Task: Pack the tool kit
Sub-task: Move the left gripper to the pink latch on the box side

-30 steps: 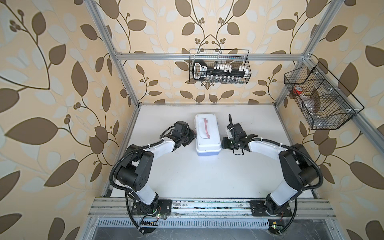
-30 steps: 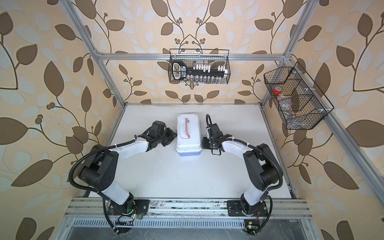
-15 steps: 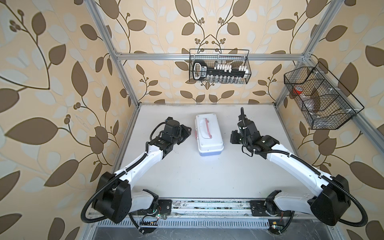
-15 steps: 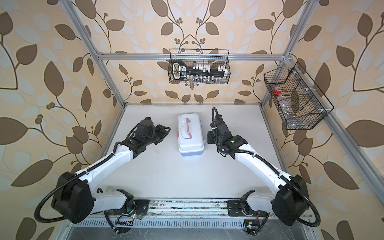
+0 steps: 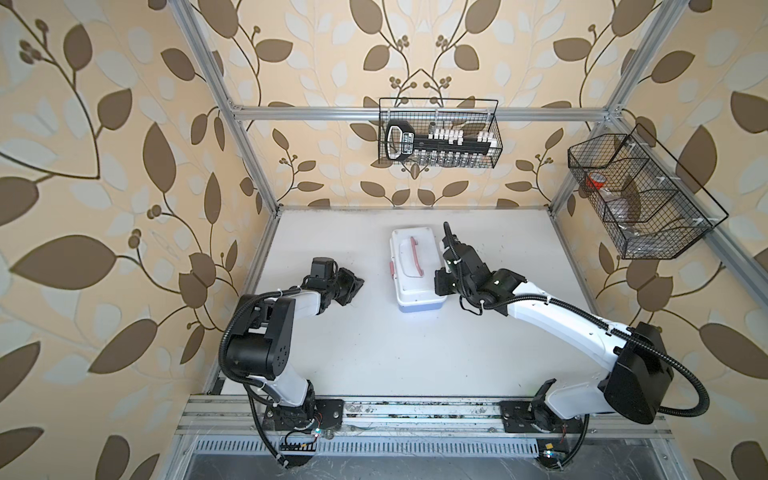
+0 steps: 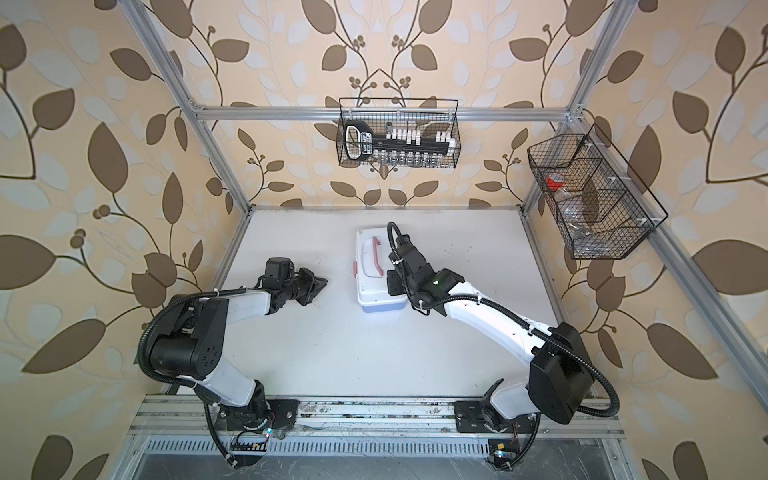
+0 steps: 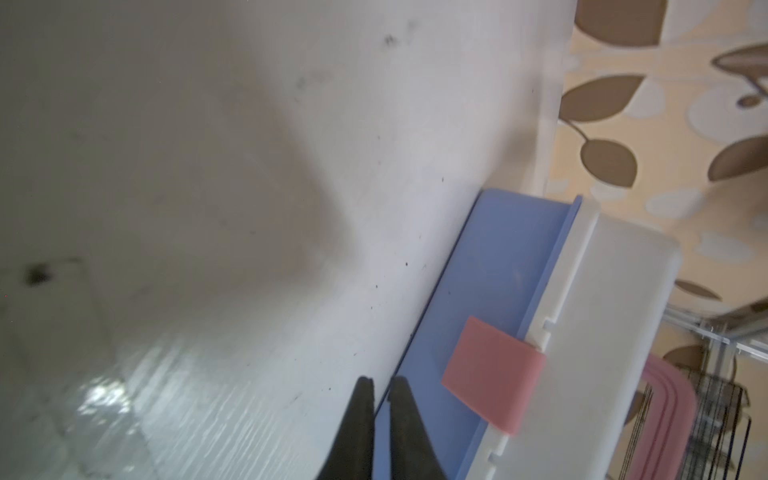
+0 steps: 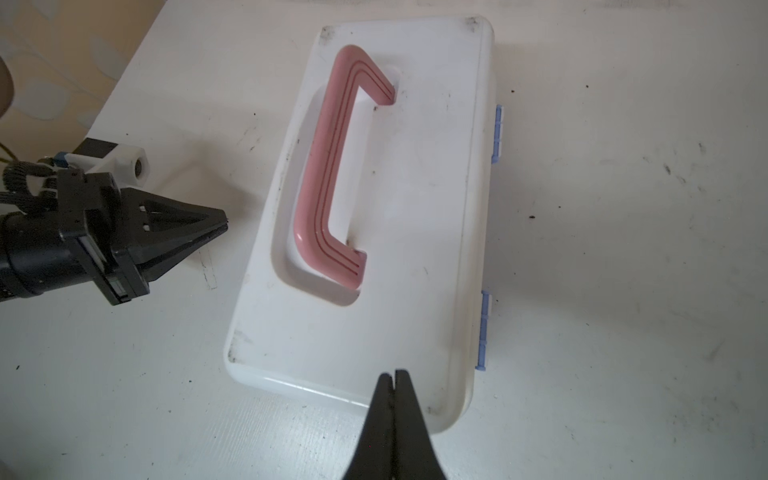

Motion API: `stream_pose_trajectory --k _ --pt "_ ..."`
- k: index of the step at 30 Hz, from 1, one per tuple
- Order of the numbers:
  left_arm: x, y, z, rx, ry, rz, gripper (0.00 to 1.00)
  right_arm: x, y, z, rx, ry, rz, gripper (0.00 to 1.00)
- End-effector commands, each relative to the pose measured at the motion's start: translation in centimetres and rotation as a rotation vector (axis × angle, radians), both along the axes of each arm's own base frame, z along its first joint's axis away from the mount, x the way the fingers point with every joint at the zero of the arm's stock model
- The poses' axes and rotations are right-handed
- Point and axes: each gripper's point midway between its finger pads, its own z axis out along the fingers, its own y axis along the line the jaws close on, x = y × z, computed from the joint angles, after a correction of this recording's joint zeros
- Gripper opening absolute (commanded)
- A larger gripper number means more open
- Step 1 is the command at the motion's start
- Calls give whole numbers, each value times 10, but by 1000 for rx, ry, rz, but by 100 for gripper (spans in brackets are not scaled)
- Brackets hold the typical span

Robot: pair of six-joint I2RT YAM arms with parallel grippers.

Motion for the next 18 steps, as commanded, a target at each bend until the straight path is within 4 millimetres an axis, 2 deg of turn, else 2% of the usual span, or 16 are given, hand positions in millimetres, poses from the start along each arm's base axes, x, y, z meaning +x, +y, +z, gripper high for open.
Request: stream_pose_trajectory --k 1,8,13,18 --pt "16 -20 42 -129 -163 -78 31 1 -4 -4 45 19 -11 0" --pt "22 -30 27 -323 -160 -71 57 3 -10 -12 52 39 -23 0" --pt "26 -36 28 -456 -214 -80 69 3 -12 -17 42 54 -21 0" --pt "23 -40 24 -494 -233 -107 71 3 -12 -21 34 65 -15 0"
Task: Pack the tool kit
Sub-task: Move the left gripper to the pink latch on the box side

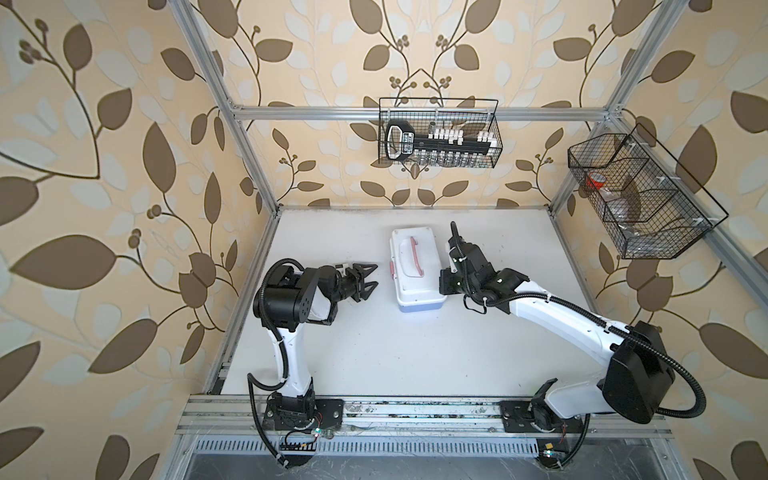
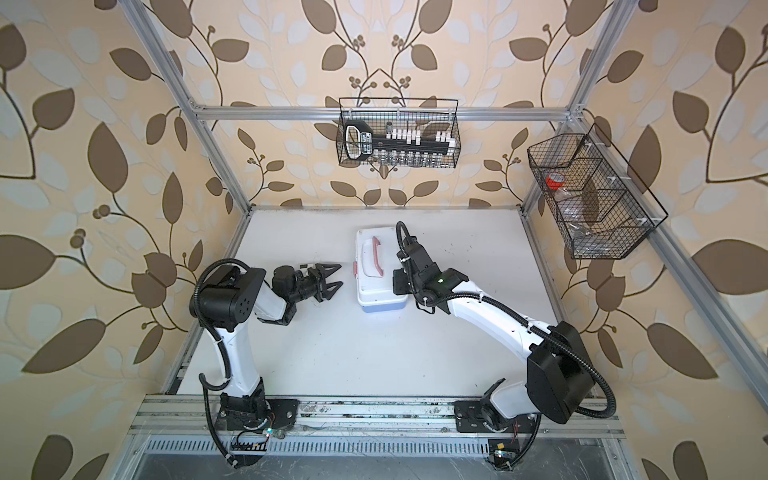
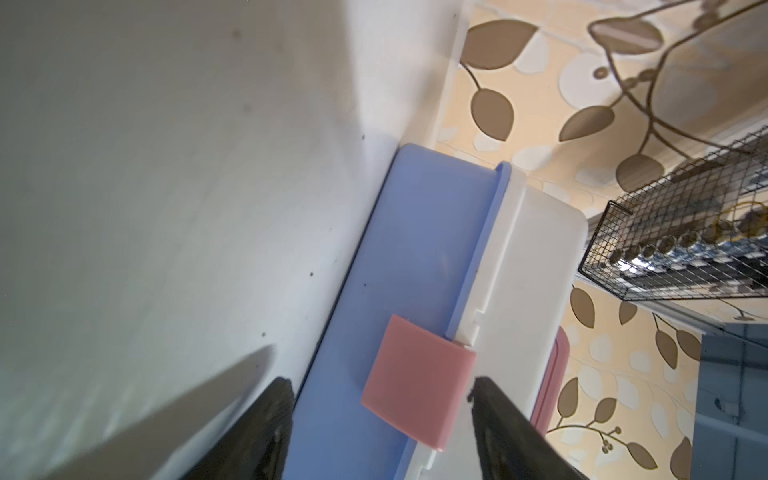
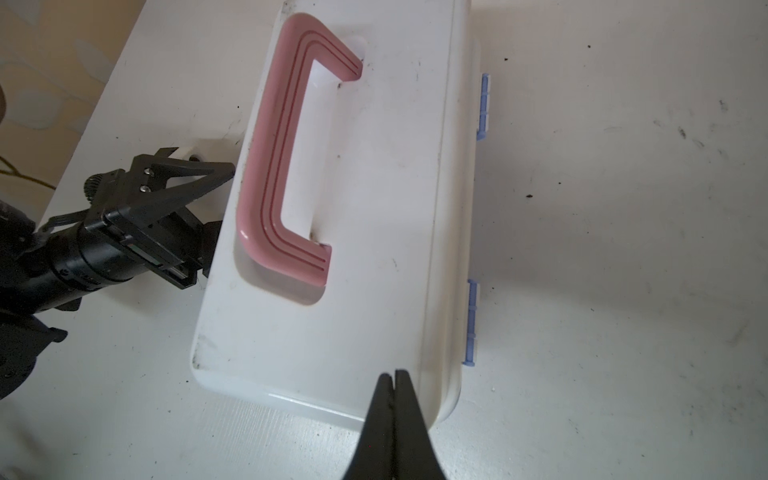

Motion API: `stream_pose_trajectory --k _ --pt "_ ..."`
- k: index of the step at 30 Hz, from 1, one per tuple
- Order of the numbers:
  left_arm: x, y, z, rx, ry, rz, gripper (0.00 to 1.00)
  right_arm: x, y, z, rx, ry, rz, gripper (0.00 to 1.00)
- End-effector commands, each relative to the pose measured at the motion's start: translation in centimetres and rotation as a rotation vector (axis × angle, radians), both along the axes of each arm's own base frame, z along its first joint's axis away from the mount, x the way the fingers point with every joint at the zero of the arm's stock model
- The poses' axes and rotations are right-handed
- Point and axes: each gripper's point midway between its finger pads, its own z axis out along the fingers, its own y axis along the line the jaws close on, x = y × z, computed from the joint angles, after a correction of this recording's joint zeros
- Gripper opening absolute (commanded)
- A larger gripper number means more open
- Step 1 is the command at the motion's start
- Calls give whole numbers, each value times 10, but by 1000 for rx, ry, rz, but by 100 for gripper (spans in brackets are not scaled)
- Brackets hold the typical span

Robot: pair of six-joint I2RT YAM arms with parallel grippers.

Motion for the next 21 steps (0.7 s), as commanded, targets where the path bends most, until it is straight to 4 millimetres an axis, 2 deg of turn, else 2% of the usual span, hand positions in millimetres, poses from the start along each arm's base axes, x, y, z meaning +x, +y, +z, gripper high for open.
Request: stream_pose_trajectory --k 1,5,8,11,15,21 --pt "-5 -3 25 -60 -101 -42 72 -1 -1 -8 -7 20 5 0" --pt "-10 -5 32 -33 -151 -64 77 0 -2 -14 -13 33 4 0" --pt "-13 -10 34 -20 -172 -80 77 1 -1 -18 -14 45 6 0" --pt "-14 -25 31 -18 -176 -110 74 1 0 -22 -13 52 9 0" --pt "-14 -45 32 -15 -195 -141 75 2 1 -21 -12 52 11 0" --pt "-11 -59 39 -17 -219 -151 77 2 -2 -21 -8 52 6 0"
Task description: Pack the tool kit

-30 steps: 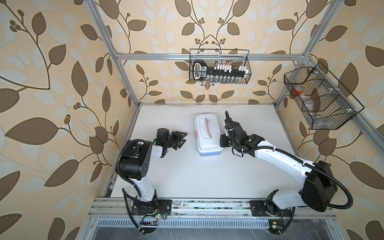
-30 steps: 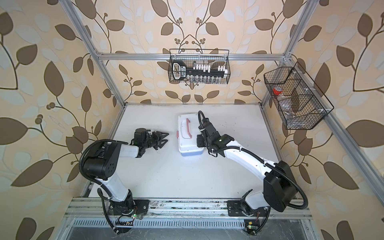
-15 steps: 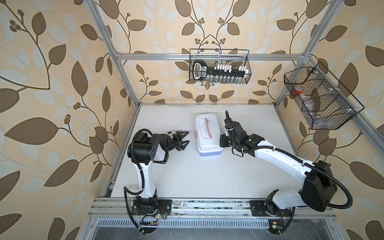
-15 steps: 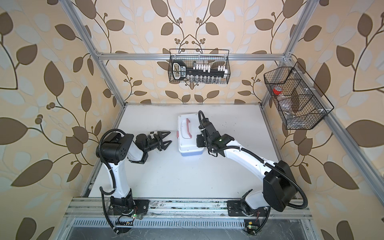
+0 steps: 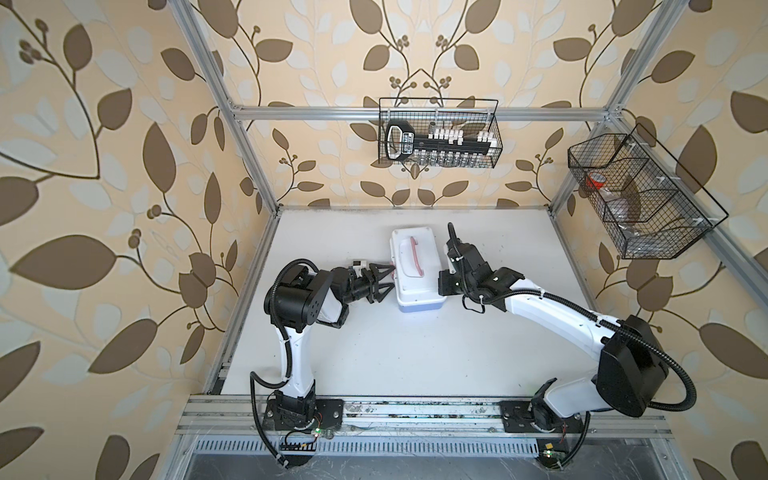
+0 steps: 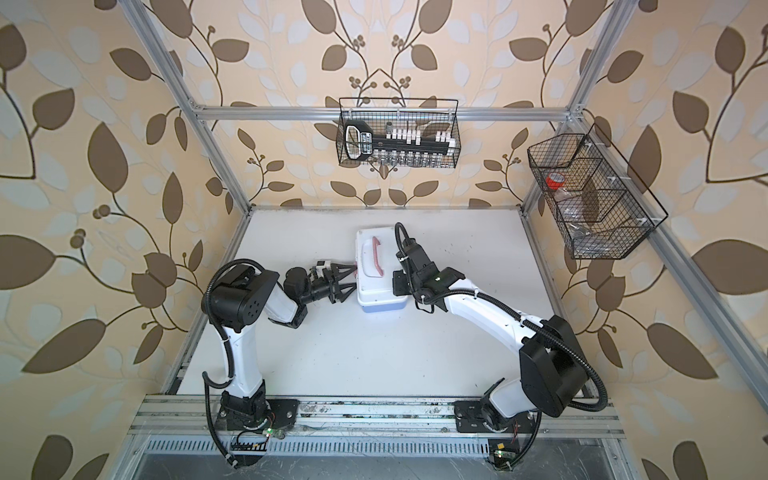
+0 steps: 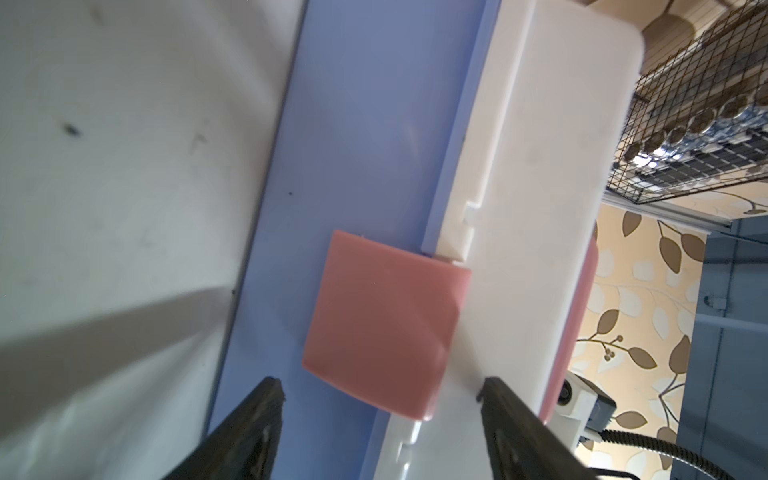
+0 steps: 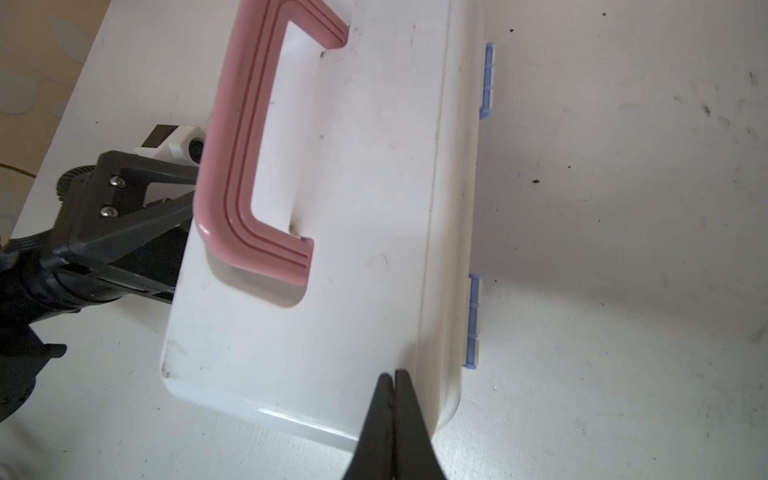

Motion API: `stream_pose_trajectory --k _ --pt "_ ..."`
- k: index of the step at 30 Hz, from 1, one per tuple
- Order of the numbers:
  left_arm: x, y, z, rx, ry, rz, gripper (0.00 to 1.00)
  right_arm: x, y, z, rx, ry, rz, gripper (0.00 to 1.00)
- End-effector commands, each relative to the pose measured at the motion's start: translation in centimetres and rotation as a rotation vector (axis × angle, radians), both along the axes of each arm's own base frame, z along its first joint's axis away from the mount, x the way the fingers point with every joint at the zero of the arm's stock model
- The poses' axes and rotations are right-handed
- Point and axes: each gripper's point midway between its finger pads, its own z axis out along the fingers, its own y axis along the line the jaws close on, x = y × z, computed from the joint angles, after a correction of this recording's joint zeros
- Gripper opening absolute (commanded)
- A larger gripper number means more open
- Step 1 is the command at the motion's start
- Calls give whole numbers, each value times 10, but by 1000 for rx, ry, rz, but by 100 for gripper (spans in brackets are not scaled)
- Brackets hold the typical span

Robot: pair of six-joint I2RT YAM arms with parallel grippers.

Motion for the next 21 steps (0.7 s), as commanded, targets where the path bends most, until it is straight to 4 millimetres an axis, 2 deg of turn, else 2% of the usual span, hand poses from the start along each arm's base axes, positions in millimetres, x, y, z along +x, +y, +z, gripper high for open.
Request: stream_pose_trajectory --k 1,12,21 --pt "10 -3 17 -4 -102 12 76 -1 -2 -7 0 11 5 0" --pt "19 -11 22 -3 -127 40 68 -1 -6 -10 6 19 3 0" --pt "24 -12 29 -12 -140 53 70 -1 -8 -16 2 34 2 0"
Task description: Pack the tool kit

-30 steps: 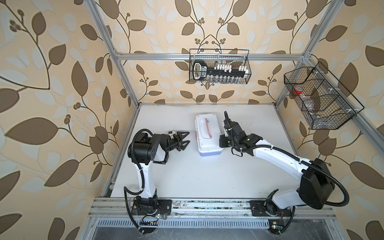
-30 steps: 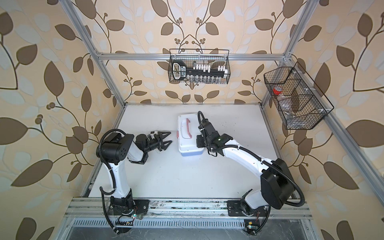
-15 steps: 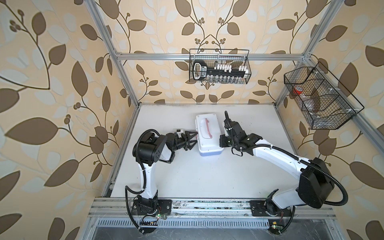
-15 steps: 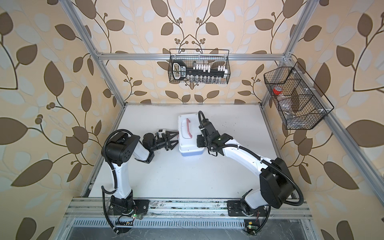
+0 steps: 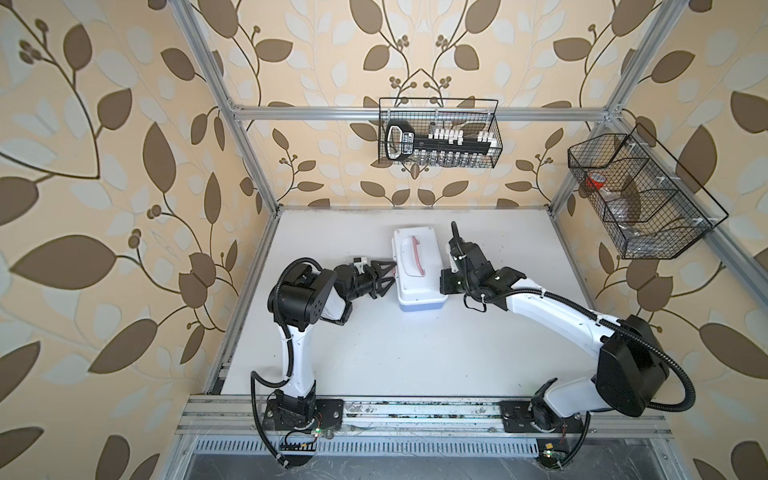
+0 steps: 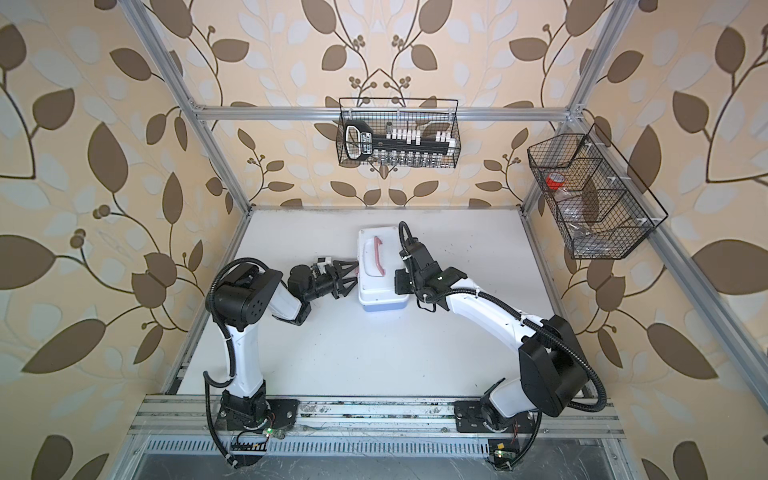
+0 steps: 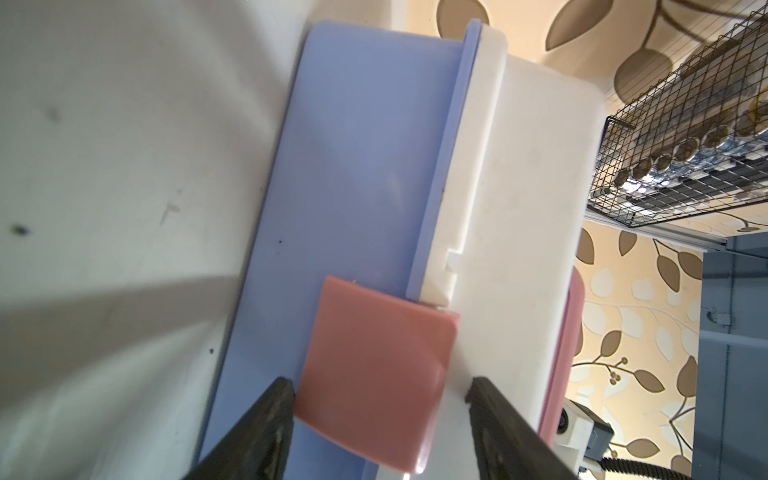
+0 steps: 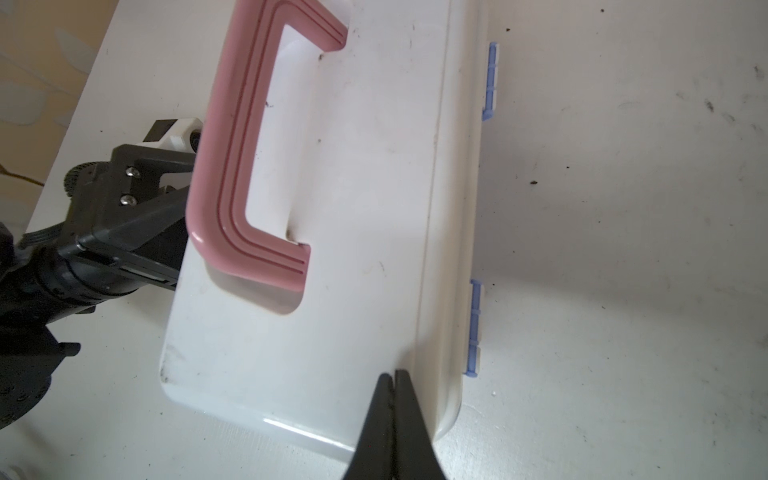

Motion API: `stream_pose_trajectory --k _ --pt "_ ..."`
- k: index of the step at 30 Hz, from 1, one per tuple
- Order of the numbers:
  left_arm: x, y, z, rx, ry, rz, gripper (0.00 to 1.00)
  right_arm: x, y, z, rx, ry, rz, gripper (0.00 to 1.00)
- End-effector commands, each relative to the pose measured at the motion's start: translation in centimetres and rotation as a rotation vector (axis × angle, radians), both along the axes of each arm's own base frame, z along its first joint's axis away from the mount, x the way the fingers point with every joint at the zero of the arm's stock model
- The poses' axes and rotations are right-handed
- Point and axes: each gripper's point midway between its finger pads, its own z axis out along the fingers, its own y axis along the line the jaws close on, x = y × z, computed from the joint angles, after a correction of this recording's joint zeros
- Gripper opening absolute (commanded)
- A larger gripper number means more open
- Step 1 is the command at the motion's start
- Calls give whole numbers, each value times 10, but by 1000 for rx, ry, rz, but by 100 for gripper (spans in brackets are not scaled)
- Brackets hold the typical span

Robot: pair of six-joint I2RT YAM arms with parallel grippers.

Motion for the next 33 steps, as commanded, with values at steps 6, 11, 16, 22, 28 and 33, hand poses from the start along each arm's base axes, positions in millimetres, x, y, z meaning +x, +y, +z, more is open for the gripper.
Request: stream_pose_trajectory --k 6,11,16,22,28,33 --pt "8 -6 28 -21 -118 1 72 -5 -3 -13 -16 29 11 0" --pt "11 -5 31 -23 -126 11 74 -6 -5 -13 -20 33 9 0" --pt "15 -4 42 -31 -149 22 74 -7 -8 -14 -29 34 9 0" --pt "16 -3 45 -33 -156 29 73 -8 -9 -16 -34 40 11 0" --pt "17 1 46 -35 -154 42 72 -9 -11 -19 -39 46 8 0" --pt "19 7 51 -39 -162 55 72 -9 -11 -19 -37 48 12 0"
